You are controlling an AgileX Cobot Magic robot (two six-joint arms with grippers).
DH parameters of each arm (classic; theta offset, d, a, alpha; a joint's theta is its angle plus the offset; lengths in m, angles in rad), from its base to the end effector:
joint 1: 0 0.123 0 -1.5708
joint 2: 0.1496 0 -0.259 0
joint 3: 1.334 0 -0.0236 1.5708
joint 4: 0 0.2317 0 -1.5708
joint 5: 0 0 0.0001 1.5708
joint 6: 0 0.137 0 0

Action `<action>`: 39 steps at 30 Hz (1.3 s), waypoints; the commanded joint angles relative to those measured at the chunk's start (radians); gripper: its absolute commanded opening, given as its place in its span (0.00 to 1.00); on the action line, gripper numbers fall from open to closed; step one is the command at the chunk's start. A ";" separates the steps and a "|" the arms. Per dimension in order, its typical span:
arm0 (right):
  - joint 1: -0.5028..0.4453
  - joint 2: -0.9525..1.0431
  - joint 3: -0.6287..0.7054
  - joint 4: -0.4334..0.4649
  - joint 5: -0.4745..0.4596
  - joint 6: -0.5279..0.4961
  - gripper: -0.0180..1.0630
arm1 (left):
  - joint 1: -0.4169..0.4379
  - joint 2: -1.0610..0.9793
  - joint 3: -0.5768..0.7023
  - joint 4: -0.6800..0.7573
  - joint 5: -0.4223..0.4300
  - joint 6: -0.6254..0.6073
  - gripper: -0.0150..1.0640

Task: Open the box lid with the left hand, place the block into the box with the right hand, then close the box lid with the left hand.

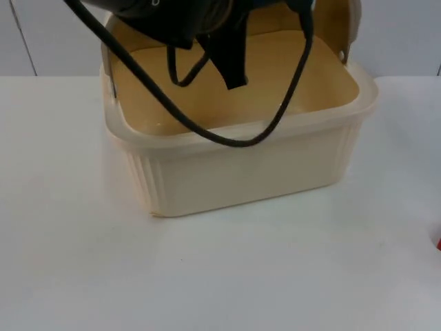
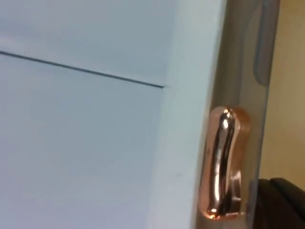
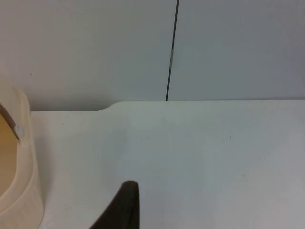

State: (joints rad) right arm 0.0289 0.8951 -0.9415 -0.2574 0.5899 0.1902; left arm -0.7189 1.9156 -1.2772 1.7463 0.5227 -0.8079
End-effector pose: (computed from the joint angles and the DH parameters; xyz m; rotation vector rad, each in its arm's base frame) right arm 0.2195 -0.0131 0.3433 0.0363 2.0094 -0.1405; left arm 0.3755 -0.2390 0.1978 1.2700 1.5750 0.6740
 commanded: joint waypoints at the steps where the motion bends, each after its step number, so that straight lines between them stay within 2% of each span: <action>1: 0.005 -0.004 -0.005 -0.002 0.012 0.004 0.99 | 0.000 0.000 -0.007 -0.002 -0.007 -0.001 0.01; 6: 0.005 -0.004 -0.005 -0.002 0.012 0.004 0.99 | -0.033 -0.009 -0.007 -0.074 0.001 -0.001 0.01; 11: 0.005 -0.004 -0.005 -0.002 0.014 0.004 0.99 | -0.106 -0.057 -0.003 -0.312 0.001 0.028 0.01; 12: 0.005 -0.004 -0.005 -0.002 0.014 0.004 0.99 | -0.106 -0.057 -0.003 -0.312 0.001 0.028 0.01; 14: 0.005 -0.004 -0.005 -0.004 0.014 0.004 0.99 | -0.130 -0.098 -0.003 -0.499 0.009 0.075 0.01; 16: 0.005 -0.004 -0.005 -0.004 0.014 0.004 0.99 | -0.139 -0.145 0.004 -0.695 0.001 0.191 0.01; 17: 0.005 -0.004 -0.005 -0.004 0.014 0.004 0.99 | -0.139 -0.177 0.018 -0.786 -0.037 0.240 0.01; 18: 0.005 -0.004 -0.005 -0.004 0.014 0.004 0.99 | -0.139 -0.177 0.018 -0.786 -0.037 0.240 0.01; 22: 0.005 -0.004 -0.005 -0.004 0.018 0.004 0.99 | -0.091 -0.331 0.115 -0.993 -0.240 0.259 0.01; 25: 0.005 -0.004 -0.005 -0.004 0.024 0.004 0.99 | -0.057 -0.422 0.153 -1.039 -0.276 0.259 0.01; 29: 0.005 -0.004 -0.005 -0.004 0.026 0.004 0.99 | 0.071 -0.575 0.187 -1.098 -0.246 0.248 0.01; 30: 0.005 -0.004 -0.005 -0.004 0.026 0.004 0.99 | 0.071 -0.575 0.187 -1.098 -0.246 0.248 0.01; 35: 0.005 -0.004 -0.005 0.000 0.026 0.004 0.99 | 0.379 -0.660 0.189 -1.143 -0.211 0.219 0.01; 37: 0.005 -0.004 -0.005 0.000 0.026 0.004 0.99 | 0.471 -0.663 0.189 -1.187 -0.209 0.219 0.01; 38: 0.005 -0.004 -0.005 0.000 0.026 0.004 0.99 | 0.471 -0.663 0.189 -1.187 -0.209 0.219 0.01; 39: 0.005 -0.004 -0.005 0.000 0.026 0.004 0.99 | 0.543 -0.663 0.189 -1.239 -0.207 0.219 0.01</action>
State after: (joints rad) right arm 0.0289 0.8951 -0.9415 -0.2574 0.6148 0.1920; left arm -0.2124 1.2590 -1.0944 0.5615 0.3108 -0.5785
